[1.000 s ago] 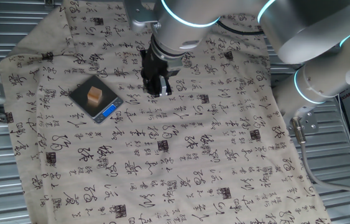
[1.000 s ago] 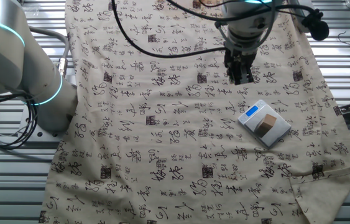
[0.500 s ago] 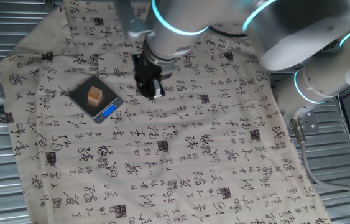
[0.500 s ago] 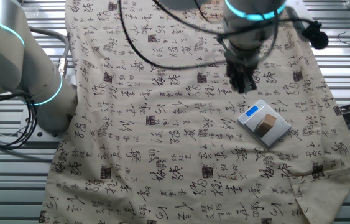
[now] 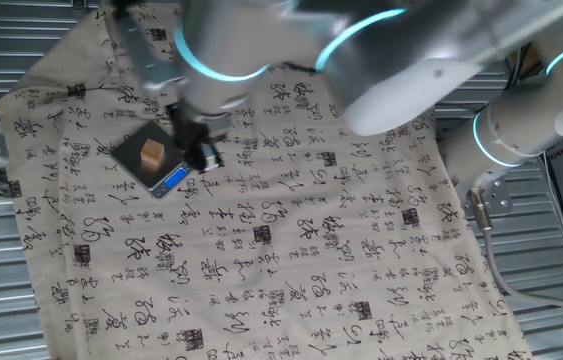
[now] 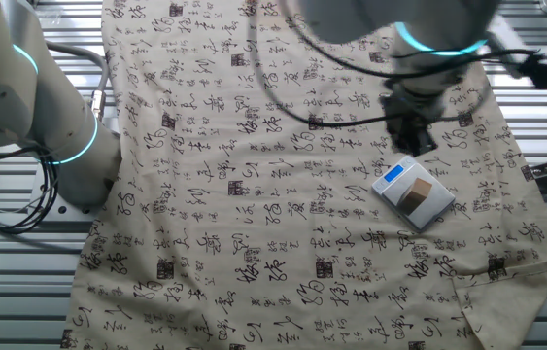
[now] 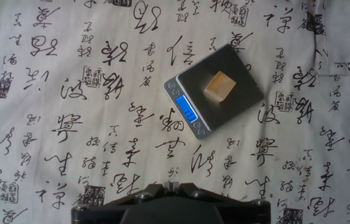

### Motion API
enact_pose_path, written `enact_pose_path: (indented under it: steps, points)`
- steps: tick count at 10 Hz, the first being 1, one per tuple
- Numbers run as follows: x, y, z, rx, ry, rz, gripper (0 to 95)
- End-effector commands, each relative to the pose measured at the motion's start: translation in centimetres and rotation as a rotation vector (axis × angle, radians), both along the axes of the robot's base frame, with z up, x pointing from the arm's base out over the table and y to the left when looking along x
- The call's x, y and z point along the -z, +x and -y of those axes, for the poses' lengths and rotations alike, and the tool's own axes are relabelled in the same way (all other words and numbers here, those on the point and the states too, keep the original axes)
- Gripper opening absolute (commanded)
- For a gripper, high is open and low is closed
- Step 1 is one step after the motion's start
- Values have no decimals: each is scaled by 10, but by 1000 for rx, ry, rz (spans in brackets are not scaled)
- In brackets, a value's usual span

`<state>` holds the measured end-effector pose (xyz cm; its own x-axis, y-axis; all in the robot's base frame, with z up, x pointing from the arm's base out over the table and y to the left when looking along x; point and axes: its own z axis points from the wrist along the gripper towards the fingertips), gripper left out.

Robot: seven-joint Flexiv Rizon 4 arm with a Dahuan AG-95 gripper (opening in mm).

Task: Remove the object from the scale

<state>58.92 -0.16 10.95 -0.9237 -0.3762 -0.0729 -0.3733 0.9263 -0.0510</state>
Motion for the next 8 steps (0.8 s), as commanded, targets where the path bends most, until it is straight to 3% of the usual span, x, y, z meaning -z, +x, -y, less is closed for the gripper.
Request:
enact_pose_path:
  steps: [1, 6, 8]
  points:
    - [-2, 1, 0, -20, -11, -2, 0]
    - [8, 4, 28, -129, -17, 1, 0]
    - [10, 17, 30, -140, -28, -6, 0]
